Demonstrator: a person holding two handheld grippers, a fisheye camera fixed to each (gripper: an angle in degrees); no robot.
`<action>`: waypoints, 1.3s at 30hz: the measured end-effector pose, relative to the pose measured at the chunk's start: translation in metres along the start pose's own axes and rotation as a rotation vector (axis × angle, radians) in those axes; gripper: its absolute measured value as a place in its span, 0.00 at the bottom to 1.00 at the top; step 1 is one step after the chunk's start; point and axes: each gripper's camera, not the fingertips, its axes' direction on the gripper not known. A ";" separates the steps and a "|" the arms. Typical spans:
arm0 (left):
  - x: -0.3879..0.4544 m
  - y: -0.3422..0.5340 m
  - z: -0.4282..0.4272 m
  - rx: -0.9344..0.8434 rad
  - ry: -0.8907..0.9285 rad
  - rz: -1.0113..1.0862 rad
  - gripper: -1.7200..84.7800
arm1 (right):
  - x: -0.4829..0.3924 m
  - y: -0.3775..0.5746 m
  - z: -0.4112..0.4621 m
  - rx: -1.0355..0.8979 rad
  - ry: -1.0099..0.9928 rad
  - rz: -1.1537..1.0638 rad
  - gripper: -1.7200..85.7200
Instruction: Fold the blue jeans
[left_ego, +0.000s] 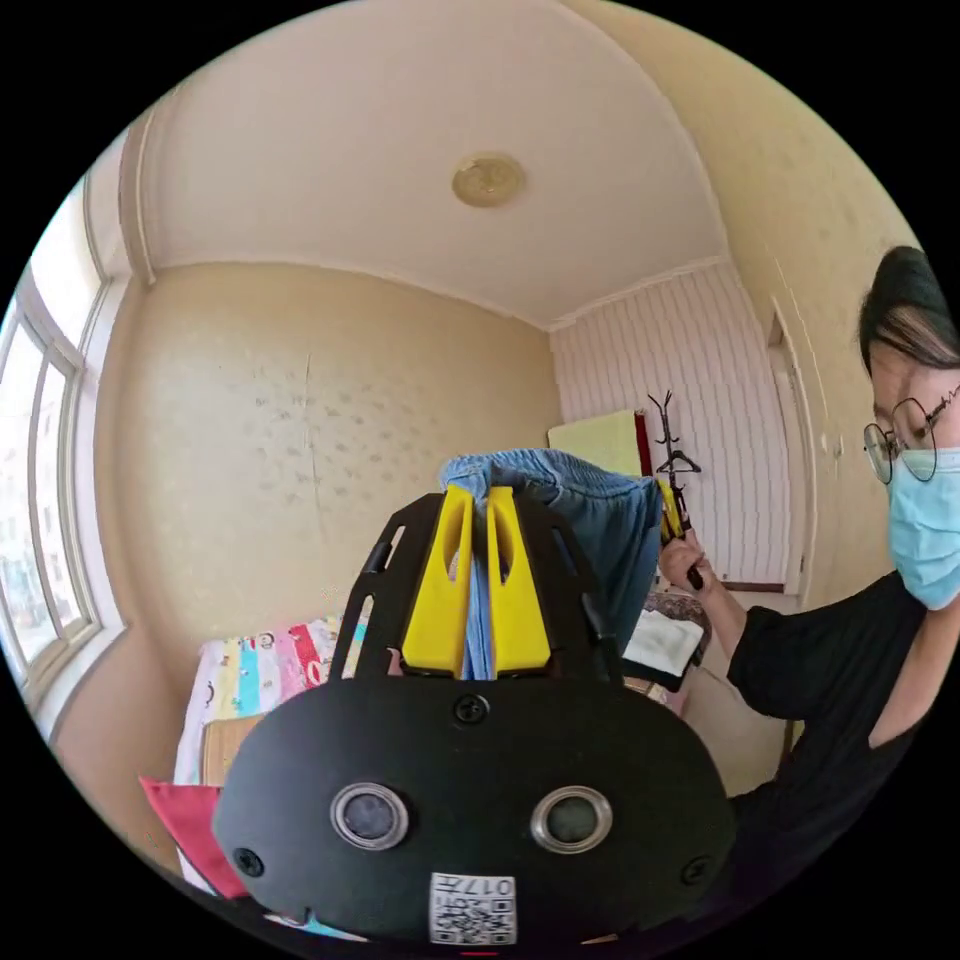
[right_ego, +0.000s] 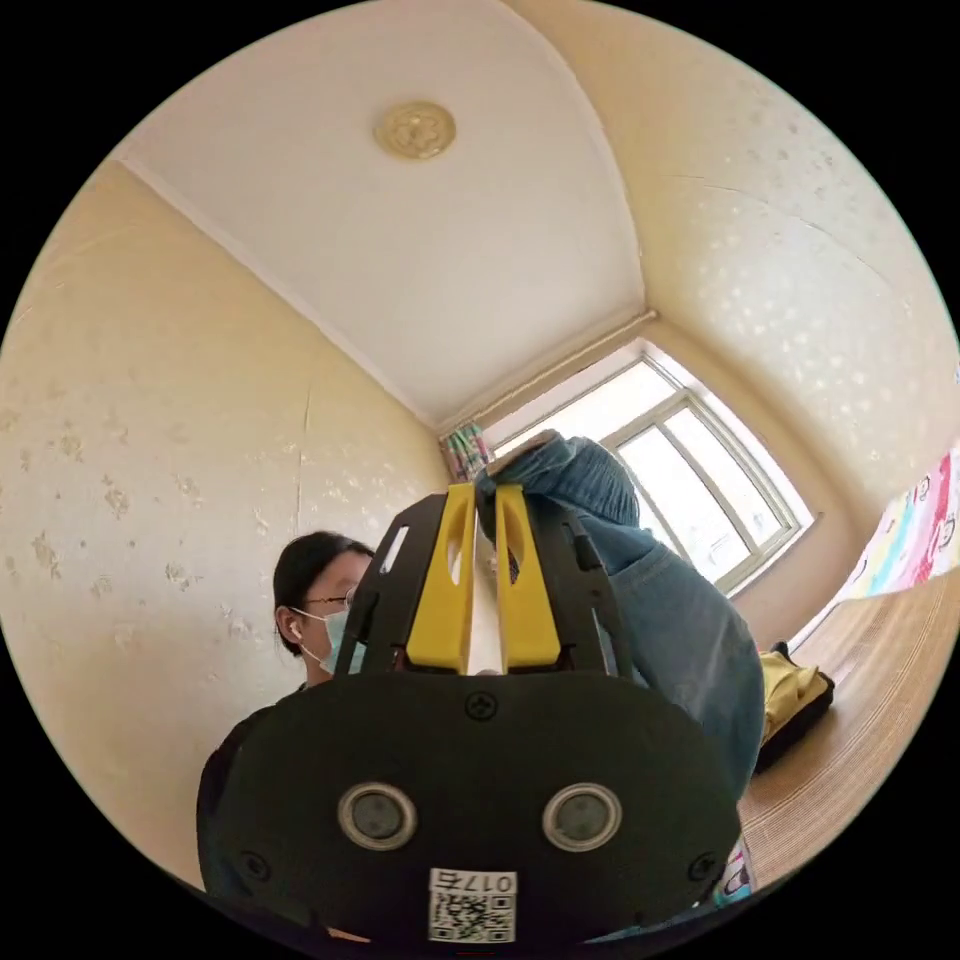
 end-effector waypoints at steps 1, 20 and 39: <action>0.012 -0.020 -0.022 0.026 -0.040 0.043 0.01 | -0.015 -0.012 0.011 -0.020 0.025 -0.027 0.05; 0.040 -0.240 -0.183 0.292 0.039 0.056 0.01 | -0.269 -0.186 0.222 -0.120 0.284 -0.286 0.04; -0.246 -0.020 0.326 -0.475 -0.209 -0.512 0.07 | 0.260 -0.182 0.073 0.062 0.868 0.191 0.05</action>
